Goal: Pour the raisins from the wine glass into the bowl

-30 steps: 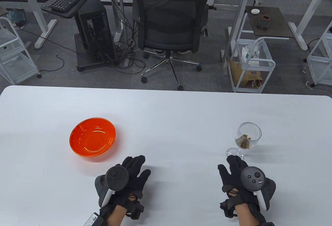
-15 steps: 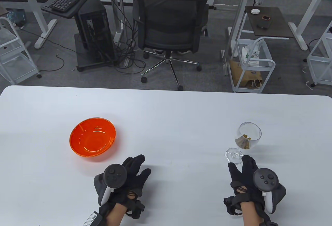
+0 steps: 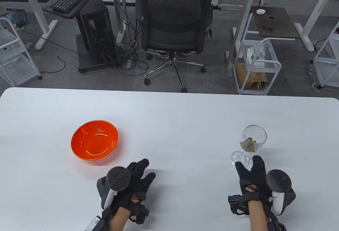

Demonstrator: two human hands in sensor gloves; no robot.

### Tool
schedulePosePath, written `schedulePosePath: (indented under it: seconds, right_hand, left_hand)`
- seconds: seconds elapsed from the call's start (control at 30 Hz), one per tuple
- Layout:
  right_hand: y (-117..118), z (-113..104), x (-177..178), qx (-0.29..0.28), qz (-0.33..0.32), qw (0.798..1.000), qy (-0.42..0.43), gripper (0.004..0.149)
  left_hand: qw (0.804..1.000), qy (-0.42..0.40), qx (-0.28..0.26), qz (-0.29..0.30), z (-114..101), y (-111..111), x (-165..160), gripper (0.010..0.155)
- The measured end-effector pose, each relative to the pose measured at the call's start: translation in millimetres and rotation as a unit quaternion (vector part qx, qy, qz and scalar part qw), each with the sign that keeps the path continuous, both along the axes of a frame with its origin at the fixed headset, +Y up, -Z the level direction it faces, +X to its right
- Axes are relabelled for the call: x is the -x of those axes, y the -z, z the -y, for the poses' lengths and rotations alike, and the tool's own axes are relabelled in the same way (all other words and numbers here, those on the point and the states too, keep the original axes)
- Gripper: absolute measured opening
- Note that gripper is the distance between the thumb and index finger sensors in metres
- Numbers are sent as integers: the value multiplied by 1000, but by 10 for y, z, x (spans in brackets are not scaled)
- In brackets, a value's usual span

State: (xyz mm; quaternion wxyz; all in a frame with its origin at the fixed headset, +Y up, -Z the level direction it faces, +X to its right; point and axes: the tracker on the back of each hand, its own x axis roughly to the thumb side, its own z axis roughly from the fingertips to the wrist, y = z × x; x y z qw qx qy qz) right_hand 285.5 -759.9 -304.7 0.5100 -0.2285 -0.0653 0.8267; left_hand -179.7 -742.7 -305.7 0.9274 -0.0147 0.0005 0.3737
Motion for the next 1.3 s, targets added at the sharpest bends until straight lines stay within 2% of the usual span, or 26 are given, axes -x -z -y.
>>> schedulePosePath:
  seconds: [0.57,0.8,1.3]
  right_hand:
    - [321,-16,5,31,32,999,20,89]
    - [400,148,24,22,45,997,63,79]
    - [414,152,21,15,72,995,60,59]
  left_hand:
    - [1000,-4,25,6,52,36,-21,69]
    - [999,-11,30,1,61,43,6,69]
    - [999,-15,27,14,27,10,-52,69]
